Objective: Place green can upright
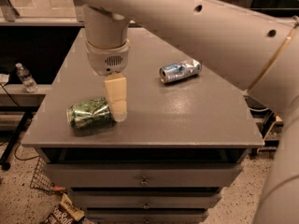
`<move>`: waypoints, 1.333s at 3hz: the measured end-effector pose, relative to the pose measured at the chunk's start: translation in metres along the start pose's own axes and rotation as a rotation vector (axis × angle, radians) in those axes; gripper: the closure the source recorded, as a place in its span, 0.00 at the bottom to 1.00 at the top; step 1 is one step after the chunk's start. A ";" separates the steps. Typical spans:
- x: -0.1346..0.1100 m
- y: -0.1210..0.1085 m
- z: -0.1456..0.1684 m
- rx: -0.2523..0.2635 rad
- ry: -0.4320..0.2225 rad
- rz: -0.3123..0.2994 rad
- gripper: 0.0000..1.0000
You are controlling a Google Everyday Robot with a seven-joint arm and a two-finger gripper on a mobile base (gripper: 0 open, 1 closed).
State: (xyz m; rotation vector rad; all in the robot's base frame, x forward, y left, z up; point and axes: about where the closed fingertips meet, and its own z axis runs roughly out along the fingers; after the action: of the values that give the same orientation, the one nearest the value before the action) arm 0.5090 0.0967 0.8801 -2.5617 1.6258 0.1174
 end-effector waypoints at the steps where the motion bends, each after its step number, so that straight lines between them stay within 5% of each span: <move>1: -0.018 -0.005 0.016 -0.012 -0.009 0.064 0.00; 4: -0.058 -0.004 0.039 -0.017 0.024 0.104 0.00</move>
Offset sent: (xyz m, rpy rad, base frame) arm -0.0233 0.0512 -0.0323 -0.0117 0.0409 -0.1534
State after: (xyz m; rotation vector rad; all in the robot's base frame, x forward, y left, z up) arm 0.4875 0.1552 0.8483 -2.4996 1.7746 0.1100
